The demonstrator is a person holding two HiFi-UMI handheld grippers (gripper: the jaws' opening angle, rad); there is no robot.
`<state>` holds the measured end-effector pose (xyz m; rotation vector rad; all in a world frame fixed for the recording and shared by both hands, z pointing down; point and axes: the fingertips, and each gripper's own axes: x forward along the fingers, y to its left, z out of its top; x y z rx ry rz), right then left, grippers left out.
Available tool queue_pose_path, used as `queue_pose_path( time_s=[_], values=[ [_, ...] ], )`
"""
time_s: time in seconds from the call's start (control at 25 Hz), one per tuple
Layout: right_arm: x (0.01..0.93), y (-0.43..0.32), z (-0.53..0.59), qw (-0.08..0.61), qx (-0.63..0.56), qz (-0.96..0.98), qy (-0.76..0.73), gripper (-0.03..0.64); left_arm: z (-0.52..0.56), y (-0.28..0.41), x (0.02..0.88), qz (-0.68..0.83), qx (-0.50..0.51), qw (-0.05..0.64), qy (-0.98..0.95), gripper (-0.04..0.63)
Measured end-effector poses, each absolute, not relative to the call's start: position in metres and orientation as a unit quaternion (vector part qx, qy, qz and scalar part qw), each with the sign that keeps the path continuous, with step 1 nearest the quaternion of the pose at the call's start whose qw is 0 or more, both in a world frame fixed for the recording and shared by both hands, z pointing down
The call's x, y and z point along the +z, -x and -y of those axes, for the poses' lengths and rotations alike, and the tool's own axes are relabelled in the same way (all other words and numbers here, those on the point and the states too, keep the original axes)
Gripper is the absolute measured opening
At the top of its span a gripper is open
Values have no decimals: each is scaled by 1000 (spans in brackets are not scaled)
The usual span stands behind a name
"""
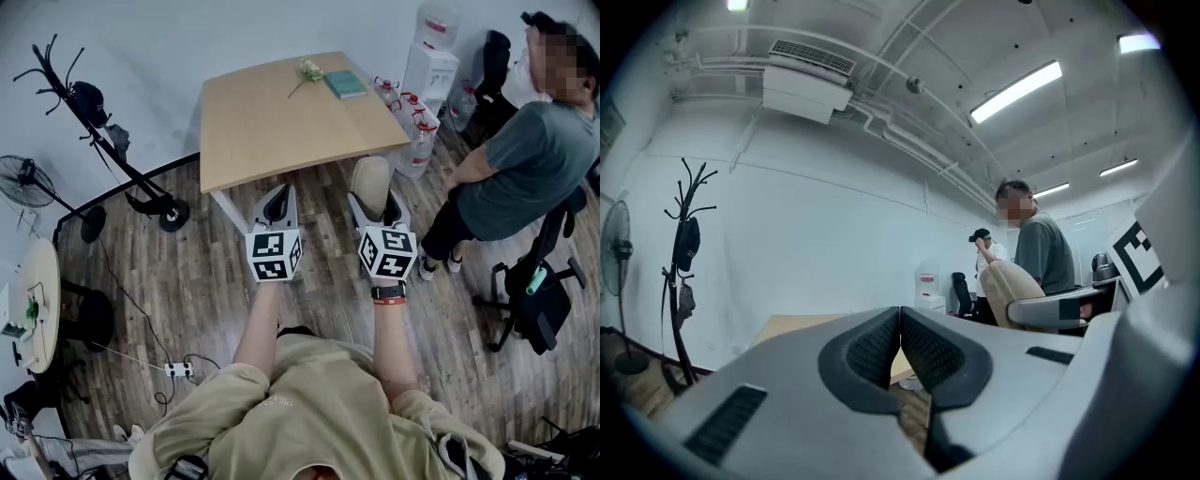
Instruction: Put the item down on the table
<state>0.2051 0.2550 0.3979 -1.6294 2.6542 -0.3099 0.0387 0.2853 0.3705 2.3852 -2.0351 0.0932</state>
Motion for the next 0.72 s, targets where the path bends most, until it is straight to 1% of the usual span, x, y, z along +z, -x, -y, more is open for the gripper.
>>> queue_pose_path(
  time_s=[0.16, 0.36, 0.56, 0.72],
  values=[
    [402, -209, -236, 0, -101, -854, 510, 368, -275, -47, 384, 653, 25, 16, -757, 25],
    [412, -186, -204, 2, -113, -860, 498, 369, -245, -26, 396, 662, 16, 30, -749, 25],
    [427, -151, -134, -4, -116, -858, 500, 370, -175, 10, 411, 665, 11, 29, -746, 25],
    [425, -125, -61, -16, -122, -852, 509, 370, -102, 37, 410, 661, 3, 42, -750, 25]
  ],
)
